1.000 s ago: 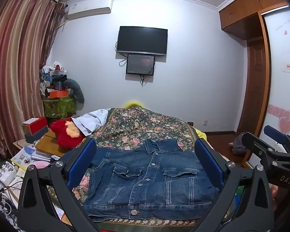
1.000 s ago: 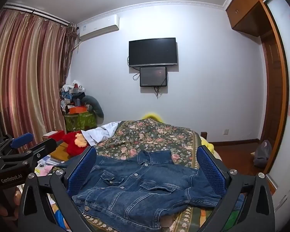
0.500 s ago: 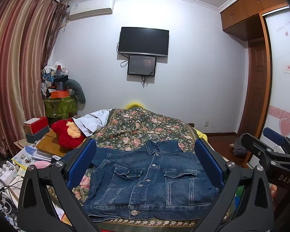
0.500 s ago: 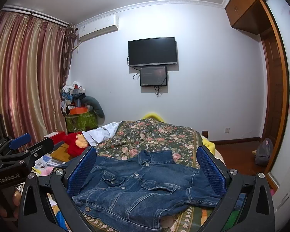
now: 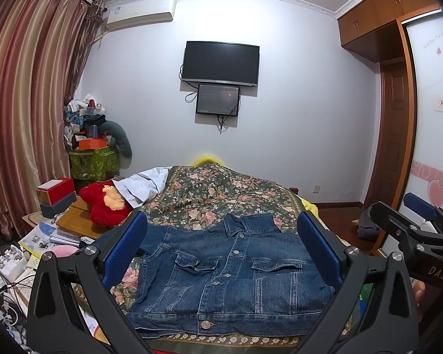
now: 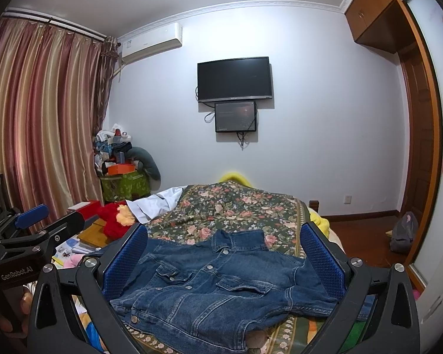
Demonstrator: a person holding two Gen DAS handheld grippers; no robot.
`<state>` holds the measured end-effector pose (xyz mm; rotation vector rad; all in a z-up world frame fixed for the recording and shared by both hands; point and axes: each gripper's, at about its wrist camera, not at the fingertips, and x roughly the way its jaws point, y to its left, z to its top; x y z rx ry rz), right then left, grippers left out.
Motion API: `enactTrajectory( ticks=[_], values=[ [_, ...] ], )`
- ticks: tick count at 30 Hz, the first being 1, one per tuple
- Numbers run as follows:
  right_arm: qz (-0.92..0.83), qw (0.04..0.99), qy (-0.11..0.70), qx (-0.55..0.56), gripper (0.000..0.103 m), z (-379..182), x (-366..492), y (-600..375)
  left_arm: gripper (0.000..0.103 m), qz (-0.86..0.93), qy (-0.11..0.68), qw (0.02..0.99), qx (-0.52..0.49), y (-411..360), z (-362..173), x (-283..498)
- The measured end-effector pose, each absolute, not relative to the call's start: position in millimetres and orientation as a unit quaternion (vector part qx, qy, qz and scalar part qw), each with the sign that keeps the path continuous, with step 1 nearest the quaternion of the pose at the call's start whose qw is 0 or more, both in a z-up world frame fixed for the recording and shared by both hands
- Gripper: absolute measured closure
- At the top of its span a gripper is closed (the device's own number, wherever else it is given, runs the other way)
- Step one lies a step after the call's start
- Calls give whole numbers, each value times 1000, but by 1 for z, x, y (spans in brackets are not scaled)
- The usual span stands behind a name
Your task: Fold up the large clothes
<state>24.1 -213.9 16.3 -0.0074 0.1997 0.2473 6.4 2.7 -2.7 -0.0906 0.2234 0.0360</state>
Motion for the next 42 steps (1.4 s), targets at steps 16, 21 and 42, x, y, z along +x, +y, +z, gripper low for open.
enactTrajectory(
  ticks=[16, 21, 42],
  values=[
    [125, 987, 97, -5, 0, 14, 24, -210, 1, 20, 111, 993, -43, -4, -3, 6],
    [125, 987, 97, -4, 0, 14, 25, -209, 1, 21, 112, 992, -45, 3, -6, 7],
    [125, 987, 100, -2, 0, 14, 26, -210, 1, 24, 113, 992, -48, 6, -7, 8]
  ],
)
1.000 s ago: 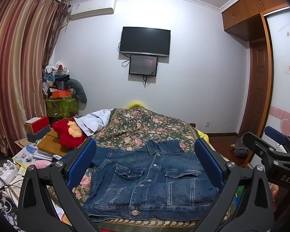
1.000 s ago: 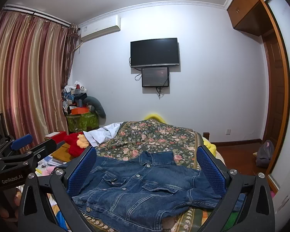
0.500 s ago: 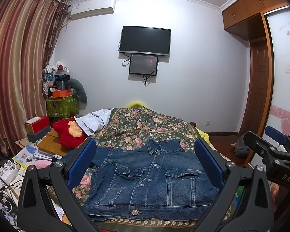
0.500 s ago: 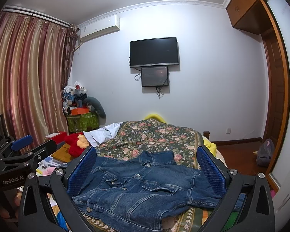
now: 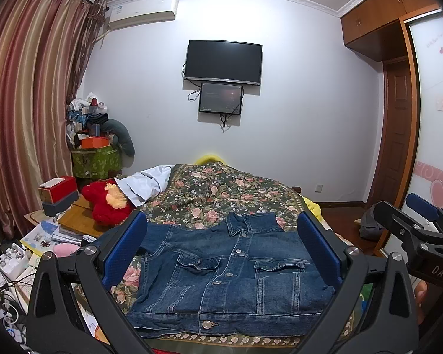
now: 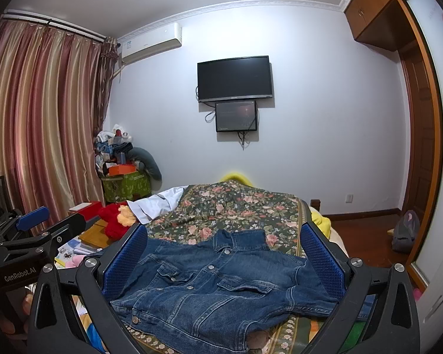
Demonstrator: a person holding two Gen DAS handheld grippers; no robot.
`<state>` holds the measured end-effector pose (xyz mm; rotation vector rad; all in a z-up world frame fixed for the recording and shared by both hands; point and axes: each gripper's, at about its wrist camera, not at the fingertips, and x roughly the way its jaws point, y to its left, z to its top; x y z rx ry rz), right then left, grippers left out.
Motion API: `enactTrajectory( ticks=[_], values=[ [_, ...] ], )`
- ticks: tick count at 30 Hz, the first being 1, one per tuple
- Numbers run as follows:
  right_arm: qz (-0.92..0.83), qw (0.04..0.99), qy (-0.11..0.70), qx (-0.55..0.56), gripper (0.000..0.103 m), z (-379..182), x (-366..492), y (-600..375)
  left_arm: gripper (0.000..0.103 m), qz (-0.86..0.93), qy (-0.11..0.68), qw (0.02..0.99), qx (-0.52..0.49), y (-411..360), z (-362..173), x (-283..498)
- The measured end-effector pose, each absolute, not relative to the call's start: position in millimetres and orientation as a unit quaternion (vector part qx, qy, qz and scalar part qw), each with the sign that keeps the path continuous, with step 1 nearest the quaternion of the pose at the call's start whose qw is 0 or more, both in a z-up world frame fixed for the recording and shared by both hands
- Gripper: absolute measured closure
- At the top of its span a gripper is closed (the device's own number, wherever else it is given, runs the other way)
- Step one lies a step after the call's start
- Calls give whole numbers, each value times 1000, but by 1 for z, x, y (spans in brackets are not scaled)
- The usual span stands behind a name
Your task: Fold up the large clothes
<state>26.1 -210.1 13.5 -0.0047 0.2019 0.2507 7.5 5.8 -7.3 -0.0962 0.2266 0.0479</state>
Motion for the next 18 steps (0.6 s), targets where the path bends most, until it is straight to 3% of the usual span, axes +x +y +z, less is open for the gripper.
enactTrajectory(
  ticks=[18],
  values=[
    [137, 978, 160, -2, 0, 1, 93, -185, 1, 74, 167, 979, -86, 71, -32, 75]
  ],
)
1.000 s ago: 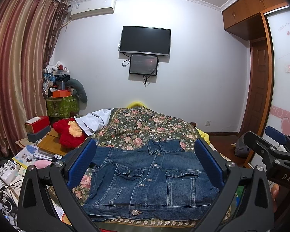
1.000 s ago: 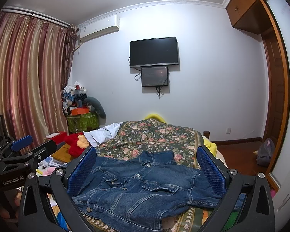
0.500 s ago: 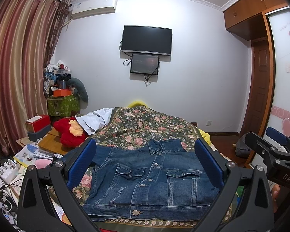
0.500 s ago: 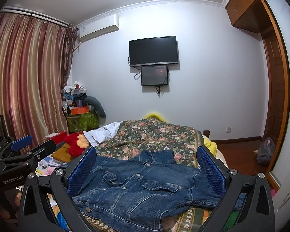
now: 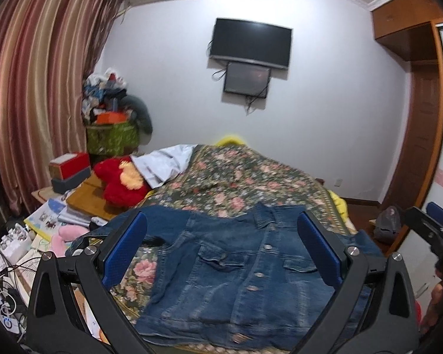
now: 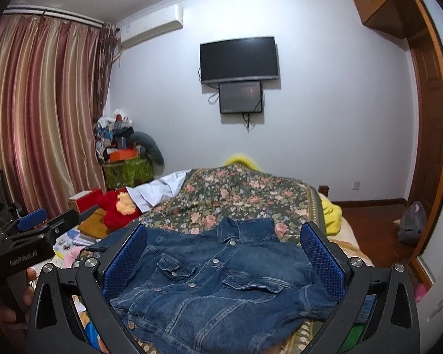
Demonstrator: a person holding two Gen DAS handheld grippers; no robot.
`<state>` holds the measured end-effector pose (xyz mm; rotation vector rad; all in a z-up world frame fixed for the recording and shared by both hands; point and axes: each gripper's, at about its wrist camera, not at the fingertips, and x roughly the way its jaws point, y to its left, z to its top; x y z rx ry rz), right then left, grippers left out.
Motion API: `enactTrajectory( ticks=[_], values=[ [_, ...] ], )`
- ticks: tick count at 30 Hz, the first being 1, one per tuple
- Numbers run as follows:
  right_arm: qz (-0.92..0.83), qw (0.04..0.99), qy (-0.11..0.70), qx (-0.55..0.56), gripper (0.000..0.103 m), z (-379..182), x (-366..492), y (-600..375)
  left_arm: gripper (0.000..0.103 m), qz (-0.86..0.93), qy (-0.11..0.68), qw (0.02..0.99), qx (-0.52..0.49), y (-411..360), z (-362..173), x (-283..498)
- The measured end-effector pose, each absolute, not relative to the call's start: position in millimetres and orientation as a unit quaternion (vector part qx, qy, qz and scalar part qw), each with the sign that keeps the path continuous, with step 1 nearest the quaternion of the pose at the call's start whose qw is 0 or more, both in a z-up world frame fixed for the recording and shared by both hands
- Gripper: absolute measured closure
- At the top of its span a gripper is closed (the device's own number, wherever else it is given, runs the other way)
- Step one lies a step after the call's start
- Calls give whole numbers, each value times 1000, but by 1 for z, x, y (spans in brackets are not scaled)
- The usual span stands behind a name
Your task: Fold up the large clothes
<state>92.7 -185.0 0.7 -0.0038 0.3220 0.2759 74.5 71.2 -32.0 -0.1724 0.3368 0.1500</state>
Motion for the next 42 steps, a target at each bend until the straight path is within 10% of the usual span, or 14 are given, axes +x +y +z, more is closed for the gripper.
enactTrajectory(
  ticks=[27, 42],
  values=[
    [209, 884, 389, -151, 0, -101, 377, -46, 1, 155, 434, 832, -311, 303, -220, 273],
    [278, 757, 561, -187, 0, -246, 435, 35, 34, 138, 422, 804, -394, 347, -250, 308]
  ],
)
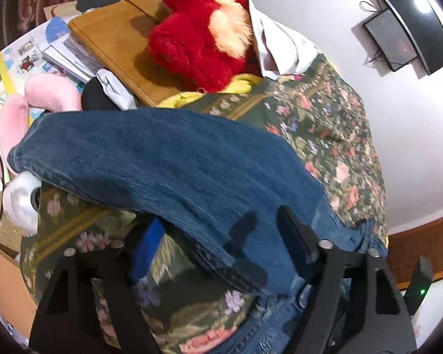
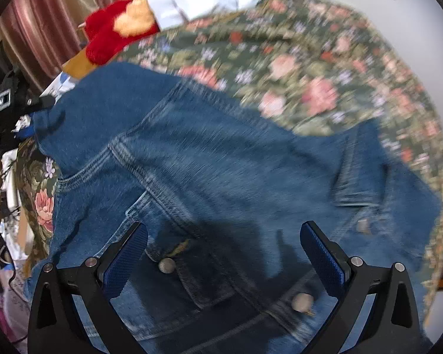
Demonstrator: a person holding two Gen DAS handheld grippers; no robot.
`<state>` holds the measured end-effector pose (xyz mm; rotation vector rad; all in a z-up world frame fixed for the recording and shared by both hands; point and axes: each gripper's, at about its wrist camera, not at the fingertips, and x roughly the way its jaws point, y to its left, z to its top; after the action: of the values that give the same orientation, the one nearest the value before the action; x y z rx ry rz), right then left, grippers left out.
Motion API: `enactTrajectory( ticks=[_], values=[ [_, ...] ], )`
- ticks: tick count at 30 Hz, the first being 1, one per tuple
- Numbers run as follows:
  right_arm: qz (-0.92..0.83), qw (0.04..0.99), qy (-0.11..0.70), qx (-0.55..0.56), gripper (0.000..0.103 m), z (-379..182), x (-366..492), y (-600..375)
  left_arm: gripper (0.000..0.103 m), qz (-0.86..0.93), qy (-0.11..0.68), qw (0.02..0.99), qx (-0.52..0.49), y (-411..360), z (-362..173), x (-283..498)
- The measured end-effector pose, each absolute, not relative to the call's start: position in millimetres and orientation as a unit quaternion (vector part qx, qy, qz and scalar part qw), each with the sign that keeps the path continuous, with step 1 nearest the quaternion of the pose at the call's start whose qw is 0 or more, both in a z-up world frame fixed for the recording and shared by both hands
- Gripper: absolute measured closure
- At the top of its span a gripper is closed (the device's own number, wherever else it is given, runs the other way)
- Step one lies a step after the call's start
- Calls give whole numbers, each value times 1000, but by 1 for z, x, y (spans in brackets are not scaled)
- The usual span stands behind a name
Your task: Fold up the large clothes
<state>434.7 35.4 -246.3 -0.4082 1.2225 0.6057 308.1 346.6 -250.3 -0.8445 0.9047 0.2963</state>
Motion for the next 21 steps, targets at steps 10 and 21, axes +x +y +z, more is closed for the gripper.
enactTrajectory(
  ticks=[10, 21],
  values=[
    [282, 716, 620, -153, 0, -280, 442, 34, 91, 208, 419, 848, -248, 333, -227, 321],
    [259, 794, 542, -98, 1, -178, 426, -47, 95, 114, 342, 929, -88, 214, -126, 347]
  ],
)
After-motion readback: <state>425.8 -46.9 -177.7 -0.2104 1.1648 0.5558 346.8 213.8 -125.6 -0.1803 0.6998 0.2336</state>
